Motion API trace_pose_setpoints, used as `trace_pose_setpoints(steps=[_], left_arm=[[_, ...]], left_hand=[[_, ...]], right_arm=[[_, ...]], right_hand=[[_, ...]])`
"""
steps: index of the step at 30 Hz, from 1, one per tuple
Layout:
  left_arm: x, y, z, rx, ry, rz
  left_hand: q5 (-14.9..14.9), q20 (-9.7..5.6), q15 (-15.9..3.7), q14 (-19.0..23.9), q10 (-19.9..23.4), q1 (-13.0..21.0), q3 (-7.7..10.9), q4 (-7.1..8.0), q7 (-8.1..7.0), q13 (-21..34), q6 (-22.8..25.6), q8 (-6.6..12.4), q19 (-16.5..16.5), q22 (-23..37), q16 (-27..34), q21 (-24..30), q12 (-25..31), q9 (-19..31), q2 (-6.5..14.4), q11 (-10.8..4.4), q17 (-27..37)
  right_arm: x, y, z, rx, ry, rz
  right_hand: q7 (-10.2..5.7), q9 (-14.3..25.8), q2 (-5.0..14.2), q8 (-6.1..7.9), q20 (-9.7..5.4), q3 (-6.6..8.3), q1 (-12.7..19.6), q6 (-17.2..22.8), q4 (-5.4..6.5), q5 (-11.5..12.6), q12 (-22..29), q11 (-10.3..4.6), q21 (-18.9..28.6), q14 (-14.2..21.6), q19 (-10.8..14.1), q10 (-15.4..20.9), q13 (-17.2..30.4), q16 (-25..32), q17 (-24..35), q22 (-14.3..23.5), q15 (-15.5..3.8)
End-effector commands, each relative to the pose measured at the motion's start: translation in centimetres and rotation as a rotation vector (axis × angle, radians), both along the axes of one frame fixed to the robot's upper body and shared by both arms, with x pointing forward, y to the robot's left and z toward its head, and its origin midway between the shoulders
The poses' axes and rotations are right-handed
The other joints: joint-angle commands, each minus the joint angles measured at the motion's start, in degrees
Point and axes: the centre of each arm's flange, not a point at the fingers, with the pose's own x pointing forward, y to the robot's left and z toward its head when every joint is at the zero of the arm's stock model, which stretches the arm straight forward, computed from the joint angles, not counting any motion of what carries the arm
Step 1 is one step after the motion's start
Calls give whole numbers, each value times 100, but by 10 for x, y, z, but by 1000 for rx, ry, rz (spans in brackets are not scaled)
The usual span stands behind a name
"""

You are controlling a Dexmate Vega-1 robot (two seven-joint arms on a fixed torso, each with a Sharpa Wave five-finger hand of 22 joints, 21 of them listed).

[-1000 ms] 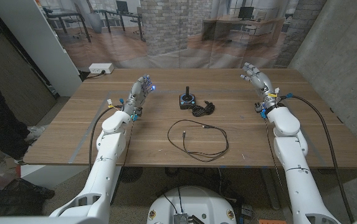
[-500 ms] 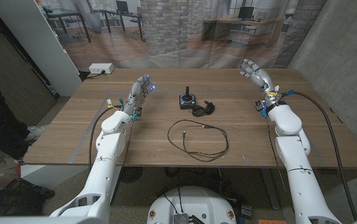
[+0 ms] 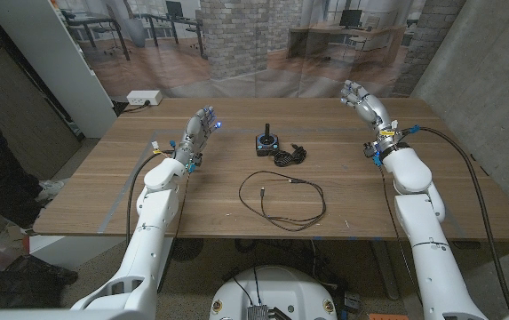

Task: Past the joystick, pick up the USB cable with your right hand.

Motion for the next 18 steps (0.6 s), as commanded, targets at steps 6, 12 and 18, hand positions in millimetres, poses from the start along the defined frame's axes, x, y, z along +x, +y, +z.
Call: trace_pose_setpoints(steps=[6,12,18], left_arm=[[0,0,0,0,1,0],[-1,0,0,-1,0,-2],[-2,1,0,-1,-2,-1]], left_hand=[[29,19,6,33,41,-34,20,-5,-19,35,33,38,17,12,32,-25,21,19,460,14,13],[31,23,5,34,43,-35,20,-4,-23,35,41,39,19,12,31,-30,20,19,459,8,13],[32,26,4,38,44,-35,19,-5,-21,35,50,40,19,12,32,-35,19,19,459,6,13]], right_arm=[[-13,8,6,-83,-59,-33],[-17,10,8,-105,-74,-36],[-22,12,8,-115,-84,-42]], right_hand=[[-32,13,5,38,-21,14,94,84,-62,-22,18,4,29,74,82,95,12,52,15,19,23],[-24,14,-6,41,-19,11,108,113,-84,-21,17,-4,27,92,97,117,13,50,14,19,24],[-27,14,-7,39,-16,8,115,126,-98,-21,14,-2,24,108,107,133,13,50,15,19,20]])
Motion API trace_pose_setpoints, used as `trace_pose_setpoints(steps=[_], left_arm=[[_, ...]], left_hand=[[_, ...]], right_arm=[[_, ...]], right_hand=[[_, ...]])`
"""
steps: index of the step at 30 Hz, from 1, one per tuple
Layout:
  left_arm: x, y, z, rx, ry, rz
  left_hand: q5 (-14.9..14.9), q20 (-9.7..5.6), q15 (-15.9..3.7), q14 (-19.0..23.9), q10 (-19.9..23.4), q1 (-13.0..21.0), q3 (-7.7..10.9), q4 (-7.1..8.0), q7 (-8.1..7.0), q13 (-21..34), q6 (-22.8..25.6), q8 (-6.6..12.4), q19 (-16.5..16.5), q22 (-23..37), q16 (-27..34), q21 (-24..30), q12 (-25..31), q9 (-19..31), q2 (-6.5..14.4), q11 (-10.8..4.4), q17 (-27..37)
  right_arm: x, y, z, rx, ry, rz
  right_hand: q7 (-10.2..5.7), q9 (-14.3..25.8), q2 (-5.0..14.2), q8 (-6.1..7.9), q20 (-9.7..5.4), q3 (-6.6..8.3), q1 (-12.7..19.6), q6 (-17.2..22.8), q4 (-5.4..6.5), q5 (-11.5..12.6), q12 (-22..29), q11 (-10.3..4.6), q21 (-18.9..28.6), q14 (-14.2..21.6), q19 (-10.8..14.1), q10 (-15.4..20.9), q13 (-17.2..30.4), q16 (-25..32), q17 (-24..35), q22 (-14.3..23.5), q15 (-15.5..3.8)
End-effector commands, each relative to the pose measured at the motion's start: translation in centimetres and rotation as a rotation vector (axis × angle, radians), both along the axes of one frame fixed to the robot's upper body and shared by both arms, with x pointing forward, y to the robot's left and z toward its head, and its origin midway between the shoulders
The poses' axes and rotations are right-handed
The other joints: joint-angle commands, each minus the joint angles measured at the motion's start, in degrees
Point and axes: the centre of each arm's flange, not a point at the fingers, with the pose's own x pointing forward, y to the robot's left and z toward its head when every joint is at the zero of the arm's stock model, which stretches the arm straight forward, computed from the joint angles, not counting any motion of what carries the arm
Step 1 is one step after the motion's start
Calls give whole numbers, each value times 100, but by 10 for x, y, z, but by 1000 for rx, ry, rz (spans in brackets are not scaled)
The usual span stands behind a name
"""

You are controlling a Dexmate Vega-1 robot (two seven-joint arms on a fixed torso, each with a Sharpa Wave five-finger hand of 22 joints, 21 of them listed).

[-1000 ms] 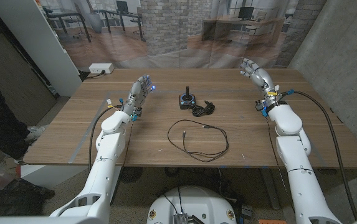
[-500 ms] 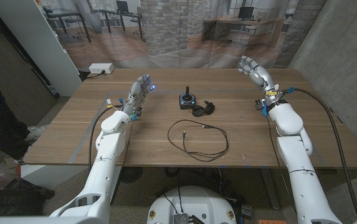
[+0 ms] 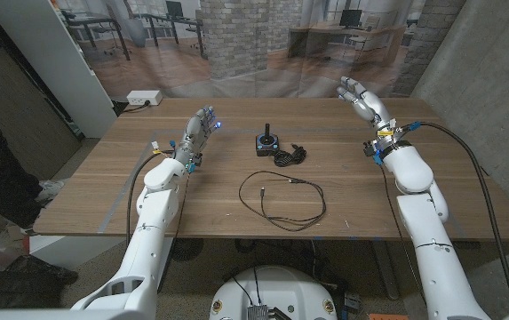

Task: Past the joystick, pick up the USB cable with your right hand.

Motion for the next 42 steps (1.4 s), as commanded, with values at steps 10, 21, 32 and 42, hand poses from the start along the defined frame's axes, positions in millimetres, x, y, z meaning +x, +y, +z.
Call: trace_pose_setpoints(steps=[10,21,32,42], left_arm=[[-2,0,2,4,-1,-4],[-4,0,4,10,-7,-6],[-6,4,3,7,-14,-5],[-7,7,4,14,-17,-5]], left_hand=[[35,28,17,29,4,-35,17,-5,5,35,21,37,23,12,31,-21,22,20,458,-6,13],[38,33,24,39,13,-36,16,-5,2,35,36,39,28,12,33,-29,24,20,458,3,12],[41,35,31,46,21,-36,15,-5,13,36,43,37,43,13,33,-34,24,21,458,0,12],[44,36,32,47,26,-37,14,-6,13,36,51,37,46,13,31,-42,24,21,457,4,12]], right_arm=[[-21,7,2,-79,-52,-35],[-31,11,1,-127,-70,-75],[-44,18,7,-179,-102,-104],[-55,23,10,-230,-112,-140]], right_hand=[[24,15,-19,37,-14,6,76,59,-73,-20,11,-16,19,77,59,96,13,53,16,19,-4],[14,16,-25,30,-19,2,99,82,-108,-17,8,-59,14,116,85,139,14,52,15,18,-10],[10,16,-28,24,-14,-1,113,89,-128,-16,2,-72,11,138,101,157,14,50,15,18,-18],[15,17,-35,22,-13,-8,121,104,-145,-16,-6,-71,6,150,112,170,15,45,16,18,-23]])
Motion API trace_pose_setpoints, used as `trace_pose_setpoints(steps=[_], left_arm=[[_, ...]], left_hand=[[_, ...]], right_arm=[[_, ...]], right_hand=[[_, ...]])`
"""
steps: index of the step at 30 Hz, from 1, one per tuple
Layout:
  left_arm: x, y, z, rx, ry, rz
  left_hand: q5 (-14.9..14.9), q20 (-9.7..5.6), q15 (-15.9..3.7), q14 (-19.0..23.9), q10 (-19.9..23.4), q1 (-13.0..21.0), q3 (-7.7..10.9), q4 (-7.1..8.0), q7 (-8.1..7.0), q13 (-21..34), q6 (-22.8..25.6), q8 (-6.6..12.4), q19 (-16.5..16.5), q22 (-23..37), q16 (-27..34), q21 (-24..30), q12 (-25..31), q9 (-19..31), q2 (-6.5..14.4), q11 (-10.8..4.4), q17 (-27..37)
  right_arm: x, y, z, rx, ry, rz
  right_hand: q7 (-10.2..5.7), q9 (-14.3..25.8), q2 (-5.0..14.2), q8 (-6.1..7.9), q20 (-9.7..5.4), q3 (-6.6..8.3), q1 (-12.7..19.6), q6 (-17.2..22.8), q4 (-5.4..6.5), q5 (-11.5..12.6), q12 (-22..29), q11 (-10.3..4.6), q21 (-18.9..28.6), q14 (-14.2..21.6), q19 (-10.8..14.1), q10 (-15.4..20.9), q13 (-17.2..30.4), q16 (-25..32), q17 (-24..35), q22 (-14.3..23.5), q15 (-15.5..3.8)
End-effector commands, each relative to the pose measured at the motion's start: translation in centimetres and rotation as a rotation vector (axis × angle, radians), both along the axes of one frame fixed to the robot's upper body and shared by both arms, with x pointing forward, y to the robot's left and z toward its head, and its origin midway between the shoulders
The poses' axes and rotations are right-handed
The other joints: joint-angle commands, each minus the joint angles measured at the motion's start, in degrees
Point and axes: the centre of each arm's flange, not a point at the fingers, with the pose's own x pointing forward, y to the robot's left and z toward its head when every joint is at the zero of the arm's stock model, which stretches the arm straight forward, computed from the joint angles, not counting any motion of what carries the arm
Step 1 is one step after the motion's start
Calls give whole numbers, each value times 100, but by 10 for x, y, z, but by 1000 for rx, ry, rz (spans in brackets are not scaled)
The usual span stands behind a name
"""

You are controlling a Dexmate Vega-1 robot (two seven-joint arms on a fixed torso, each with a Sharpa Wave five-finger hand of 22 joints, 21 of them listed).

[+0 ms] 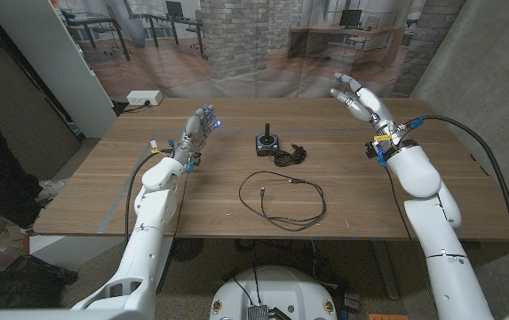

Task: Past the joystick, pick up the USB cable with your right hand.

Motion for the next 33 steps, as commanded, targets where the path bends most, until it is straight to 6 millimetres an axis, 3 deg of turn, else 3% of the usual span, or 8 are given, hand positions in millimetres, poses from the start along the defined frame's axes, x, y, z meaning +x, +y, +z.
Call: trace_pose_setpoints(steps=[1,33], left_arm=[[-2,4,1,3,-6,-2],[10,2,4,17,-2,-22]], left_hand=[[44,10,12,13,27,-36,14,-6,-9,8,30,37,16,13,31,-43,24,21,457,1,12],[47,15,12,15,43,-41,0,-9,-14,8,46,35,21,14,28,-64,24,22,435,-7,12]], right_arm=[[-13,6,3,-61,-14,-49],[-32,21,10,-270,-9,-186]], right_hand=[[-13,18,-4,21,-1,15,90,68,-28,-16,-6,12,4,77,41,53,15,47,16,18,-9],[-42,19,-107,26,9,6,178,170,-163,-13,-14,-30,-21,213,72,174,16,34,-7,16,-58]])
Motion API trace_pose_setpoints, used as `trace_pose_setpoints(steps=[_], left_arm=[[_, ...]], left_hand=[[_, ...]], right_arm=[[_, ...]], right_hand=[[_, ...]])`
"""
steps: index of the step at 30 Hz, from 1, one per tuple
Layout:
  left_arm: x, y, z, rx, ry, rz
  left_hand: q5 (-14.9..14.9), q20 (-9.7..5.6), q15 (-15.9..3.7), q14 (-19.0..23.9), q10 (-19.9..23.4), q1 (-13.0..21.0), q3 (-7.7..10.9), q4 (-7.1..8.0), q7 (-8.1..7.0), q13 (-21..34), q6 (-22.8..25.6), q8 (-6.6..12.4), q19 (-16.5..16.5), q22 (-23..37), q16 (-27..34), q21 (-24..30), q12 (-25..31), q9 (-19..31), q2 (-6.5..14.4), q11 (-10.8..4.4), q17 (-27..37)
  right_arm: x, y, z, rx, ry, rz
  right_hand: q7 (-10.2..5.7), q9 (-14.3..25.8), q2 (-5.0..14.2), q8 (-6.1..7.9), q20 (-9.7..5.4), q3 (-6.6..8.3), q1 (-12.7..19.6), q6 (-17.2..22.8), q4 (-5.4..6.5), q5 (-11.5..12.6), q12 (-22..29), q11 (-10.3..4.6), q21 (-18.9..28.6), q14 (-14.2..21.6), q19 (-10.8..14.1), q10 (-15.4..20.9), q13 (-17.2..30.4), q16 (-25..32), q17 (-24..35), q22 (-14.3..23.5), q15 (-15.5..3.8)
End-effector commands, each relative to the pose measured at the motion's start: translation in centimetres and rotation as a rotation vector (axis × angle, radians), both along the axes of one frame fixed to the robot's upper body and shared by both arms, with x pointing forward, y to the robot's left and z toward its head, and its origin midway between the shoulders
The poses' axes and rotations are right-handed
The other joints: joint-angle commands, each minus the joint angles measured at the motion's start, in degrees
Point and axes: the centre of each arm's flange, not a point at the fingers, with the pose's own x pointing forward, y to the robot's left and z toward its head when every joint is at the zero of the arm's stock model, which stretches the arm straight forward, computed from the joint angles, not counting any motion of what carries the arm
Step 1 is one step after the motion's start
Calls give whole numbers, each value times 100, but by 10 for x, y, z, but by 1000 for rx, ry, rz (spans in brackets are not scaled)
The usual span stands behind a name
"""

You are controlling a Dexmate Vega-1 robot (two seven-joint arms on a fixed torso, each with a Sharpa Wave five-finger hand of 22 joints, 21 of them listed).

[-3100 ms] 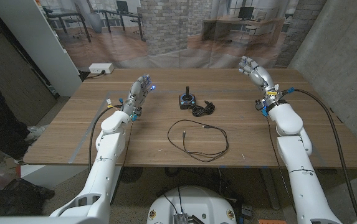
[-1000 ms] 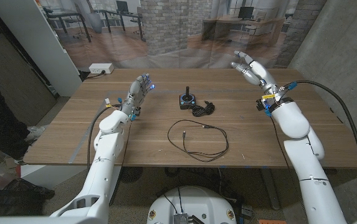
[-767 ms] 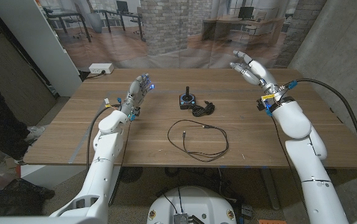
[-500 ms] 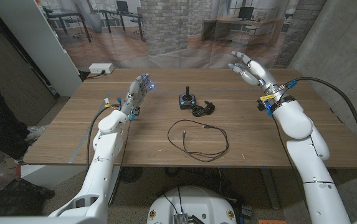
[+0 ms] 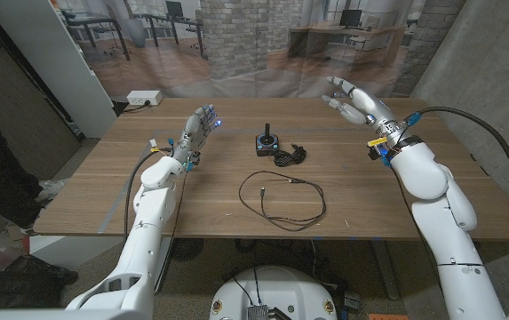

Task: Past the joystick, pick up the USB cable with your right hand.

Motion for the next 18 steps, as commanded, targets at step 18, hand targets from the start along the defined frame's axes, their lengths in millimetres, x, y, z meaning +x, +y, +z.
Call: trace_pose_setpoints(steps=[18], left_arm=[[10,2,2,-5,2,-3]], left_hand=[[51,15,9,22,4,-45,-9,-8,8,10,33,32,29,14,27,-16,25,22,430,7,12]], right_arm=[[-4,22,11,-228,30,-74]], right_hand=[[-42,21,-126,36,9,-12,69,139,-89,-11,-14,-31,-29,150,68,156,18,28,-15,15,-65]])
